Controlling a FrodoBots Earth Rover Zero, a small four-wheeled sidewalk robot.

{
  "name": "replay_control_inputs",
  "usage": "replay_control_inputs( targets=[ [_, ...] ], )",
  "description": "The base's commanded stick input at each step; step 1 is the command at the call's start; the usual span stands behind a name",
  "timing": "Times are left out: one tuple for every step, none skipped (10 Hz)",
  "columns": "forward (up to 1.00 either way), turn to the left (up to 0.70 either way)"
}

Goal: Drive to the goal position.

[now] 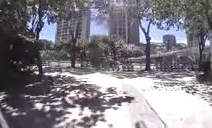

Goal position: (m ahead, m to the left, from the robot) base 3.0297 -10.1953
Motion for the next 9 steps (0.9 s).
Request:
replay_control_inputs(
  targets=[
    [0.00, -0.45],
    [0.00, -0.45],
    [0.00, -0.45],
    [0.00, -0.45],
    [0.00, -0.45],
    [0.00, -0.45],
    [0.00, -0.45],
    [0.00, -0.45],
    [0.00, -0.45]
  ],
)
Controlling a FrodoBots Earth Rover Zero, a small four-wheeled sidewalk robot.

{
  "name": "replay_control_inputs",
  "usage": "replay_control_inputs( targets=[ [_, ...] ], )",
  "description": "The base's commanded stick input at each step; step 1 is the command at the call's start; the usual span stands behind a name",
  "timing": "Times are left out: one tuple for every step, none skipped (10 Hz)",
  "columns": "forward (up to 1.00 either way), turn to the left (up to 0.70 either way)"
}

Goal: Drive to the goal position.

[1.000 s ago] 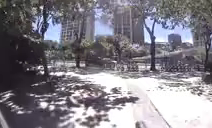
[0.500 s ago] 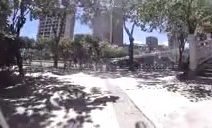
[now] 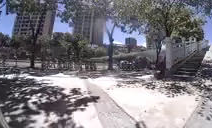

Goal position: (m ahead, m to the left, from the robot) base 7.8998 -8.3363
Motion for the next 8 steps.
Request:
replay_control_inputs(
  targets=[
    [0.00, -0.45],
    [0.00, -0.45],
    [0.00, -0.45],
    [0.00, -0.45],
    [0.00, -0.45],
    [0.00, -0.45],
    [0.08, -0.42],
    [0.45, -0.27]
  ],
)
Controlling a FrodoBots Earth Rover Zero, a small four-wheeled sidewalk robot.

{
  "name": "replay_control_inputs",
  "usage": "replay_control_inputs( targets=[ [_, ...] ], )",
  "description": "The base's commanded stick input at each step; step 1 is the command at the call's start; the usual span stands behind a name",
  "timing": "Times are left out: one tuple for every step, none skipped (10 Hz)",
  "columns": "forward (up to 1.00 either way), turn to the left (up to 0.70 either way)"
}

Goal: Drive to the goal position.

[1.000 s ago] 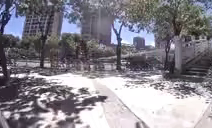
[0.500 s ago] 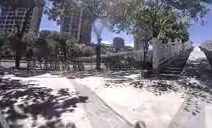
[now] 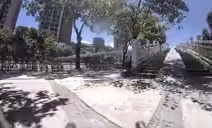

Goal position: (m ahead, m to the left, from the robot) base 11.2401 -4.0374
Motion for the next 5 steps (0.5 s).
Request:
replay_control_inputs(
  targets=[
    [0.45, -0.27],
    [0.45, -0.27],
    [0.45, -0.27],
    [0.45, -0.27],
    [0.45, -0.27]
  ],
)
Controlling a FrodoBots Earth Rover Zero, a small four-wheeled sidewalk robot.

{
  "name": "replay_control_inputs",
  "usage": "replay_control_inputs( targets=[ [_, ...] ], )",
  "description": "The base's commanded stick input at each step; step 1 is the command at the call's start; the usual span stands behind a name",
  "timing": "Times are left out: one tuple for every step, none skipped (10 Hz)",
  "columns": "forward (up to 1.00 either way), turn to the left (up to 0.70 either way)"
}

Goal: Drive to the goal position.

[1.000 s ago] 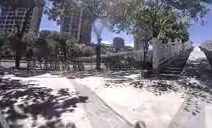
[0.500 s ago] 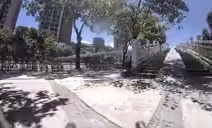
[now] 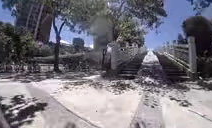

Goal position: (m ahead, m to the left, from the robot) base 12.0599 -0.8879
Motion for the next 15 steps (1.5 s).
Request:
replay_control_inputs(
  targets=[
    [0.45, -0.27],
    [0.45, -0.27],
    [0.45, -0.27],
    [0.45, -0.27],
    [0.45, -0.27],
    [0.45, -0.27],
    [0.45, -0.27],
    [0.45, -0.27],
    [0.45, -0.27],
    [0.45, -0.27],
    [0.45, -0.21],
    [0.45, -0.13],
    [0.45, 0.00],
    [0.45, 0.00],
    [0.45, 0.00]
  ],
)
